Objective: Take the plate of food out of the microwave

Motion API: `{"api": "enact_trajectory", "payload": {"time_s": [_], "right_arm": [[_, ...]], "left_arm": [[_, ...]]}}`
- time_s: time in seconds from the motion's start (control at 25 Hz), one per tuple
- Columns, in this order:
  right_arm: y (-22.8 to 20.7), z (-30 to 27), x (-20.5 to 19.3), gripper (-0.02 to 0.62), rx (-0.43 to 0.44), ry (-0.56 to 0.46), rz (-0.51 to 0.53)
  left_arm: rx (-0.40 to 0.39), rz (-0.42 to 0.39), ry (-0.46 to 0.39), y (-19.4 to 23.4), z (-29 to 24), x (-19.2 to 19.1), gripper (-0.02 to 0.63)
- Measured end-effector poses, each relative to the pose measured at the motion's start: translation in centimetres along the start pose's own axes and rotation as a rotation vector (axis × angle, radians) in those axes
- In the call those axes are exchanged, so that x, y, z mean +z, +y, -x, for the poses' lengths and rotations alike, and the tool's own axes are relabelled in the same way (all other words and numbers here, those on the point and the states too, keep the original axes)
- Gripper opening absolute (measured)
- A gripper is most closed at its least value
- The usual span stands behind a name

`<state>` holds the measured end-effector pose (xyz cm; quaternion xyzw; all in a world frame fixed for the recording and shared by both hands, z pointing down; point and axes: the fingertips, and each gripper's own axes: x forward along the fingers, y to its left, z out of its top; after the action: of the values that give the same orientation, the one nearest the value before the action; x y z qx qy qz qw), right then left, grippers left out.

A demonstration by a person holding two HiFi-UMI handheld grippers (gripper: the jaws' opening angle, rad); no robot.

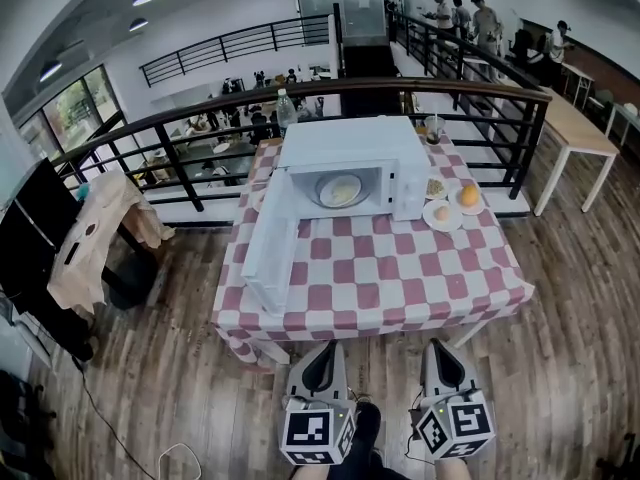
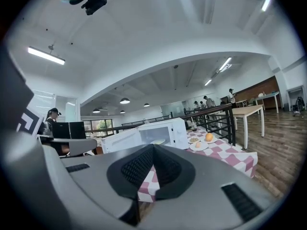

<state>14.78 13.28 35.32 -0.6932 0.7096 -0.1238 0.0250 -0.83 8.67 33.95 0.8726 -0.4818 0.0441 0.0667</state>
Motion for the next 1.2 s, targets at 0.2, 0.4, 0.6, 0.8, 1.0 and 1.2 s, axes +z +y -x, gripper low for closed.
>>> {"api": "enact_trajectory", "payload": {"time_s": [0.2, 0.4, 0.6, 0.8, 1.0, 1.2], "right_arm": [[-1.3, -3.4, 0.2, -0.009, 0.004, 0.007, 0.002], [-2.7, -8.2, 0.4, -0.009, 0.007, 0.013, -0.004], [-3.3, -13.0, 1.5, -0.009, 0.013, 0.017, 0.004], [-4.3, -18.2, 2.5, -0.008, 0.003, 0.019, 0.002], [-4.4, -22.9, 2.9, -0.009, 0.005, 0.022, -0.011], [-3.7, -26.2, 2.4, -0.009, 0.016, 0.039, -0.019]], "left_arm": [[-0.008, 0.011, 0.002, 0.5, -3.7, -0.1, 0.009], [-0.01, 0.025, 0.009, 1.8, -8.3, -0.1, 0.009], [-0.013, 0.038, 0.016, 3.7, -13.0, 0.6, 0.009], [-0.014, 0.042, 0.016, 6.0, -17.7, 1.5, 0.009], [-0.013, 0.048, 0.027, 8.1, -21.3, 1.7, 0.009], [-0.016, 0.052, 0.041, 9.7, -23.4, 1.3, 0.009]]}}
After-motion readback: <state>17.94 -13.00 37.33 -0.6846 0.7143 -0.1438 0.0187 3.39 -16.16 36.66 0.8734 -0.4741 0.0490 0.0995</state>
